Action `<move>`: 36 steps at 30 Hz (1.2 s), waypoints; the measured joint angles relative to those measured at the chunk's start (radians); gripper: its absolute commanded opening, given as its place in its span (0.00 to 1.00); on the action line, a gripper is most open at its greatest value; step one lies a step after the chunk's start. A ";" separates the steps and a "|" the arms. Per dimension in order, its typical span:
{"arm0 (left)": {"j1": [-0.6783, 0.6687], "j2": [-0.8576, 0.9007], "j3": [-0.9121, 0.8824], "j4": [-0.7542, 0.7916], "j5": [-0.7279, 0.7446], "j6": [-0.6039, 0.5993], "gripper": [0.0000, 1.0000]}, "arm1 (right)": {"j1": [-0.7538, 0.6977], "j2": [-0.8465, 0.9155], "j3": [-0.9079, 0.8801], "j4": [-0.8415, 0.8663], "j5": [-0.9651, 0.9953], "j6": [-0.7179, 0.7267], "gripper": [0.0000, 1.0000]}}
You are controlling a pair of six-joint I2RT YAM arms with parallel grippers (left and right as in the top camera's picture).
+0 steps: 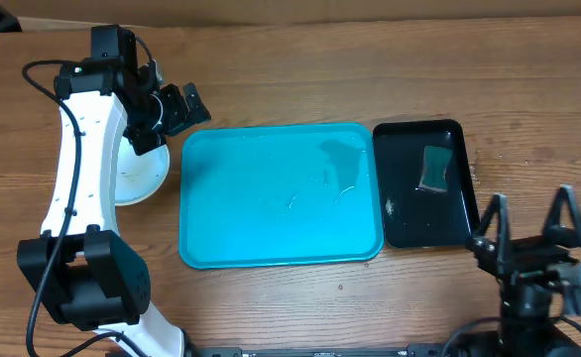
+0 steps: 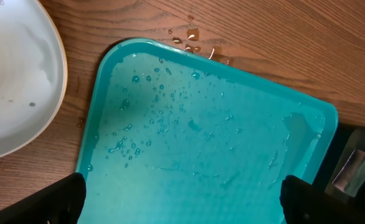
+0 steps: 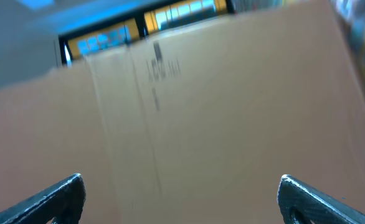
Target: Clean dirty plates on tray and stack at the side
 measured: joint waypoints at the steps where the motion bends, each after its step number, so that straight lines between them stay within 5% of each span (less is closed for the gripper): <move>1: 0.000 0.000 0.000 0.000 0.000 0.000 1.00 | -0.003 -0.003 -0.021 -0.002 -0.003 0.000 1.00; 9: 0.000 0.000 0.000 0.000 0.000 0.000 1.00 | -0.018 -0.004 -0.158 -0.066 -0.008 0.000 1.00; 18: 0.000 0.000 0.000 0.000 0.000 0.000 1.00 | -0.018 -0.005 -0.191 -0.354 -0.007 -0.016 1.00; 26: 0.000 0.000 0.000 0.000 0.000 0.000 1.00 | -0.018 -0.006 -0.191 -0.361 -0.048 -0.184 1.00; 36: 0.000 0.000 0.000 0.000 0.000 0.000 1.00 | -0.018 -0.006 -0.191 -0.361 -0.058 -0.225 1.00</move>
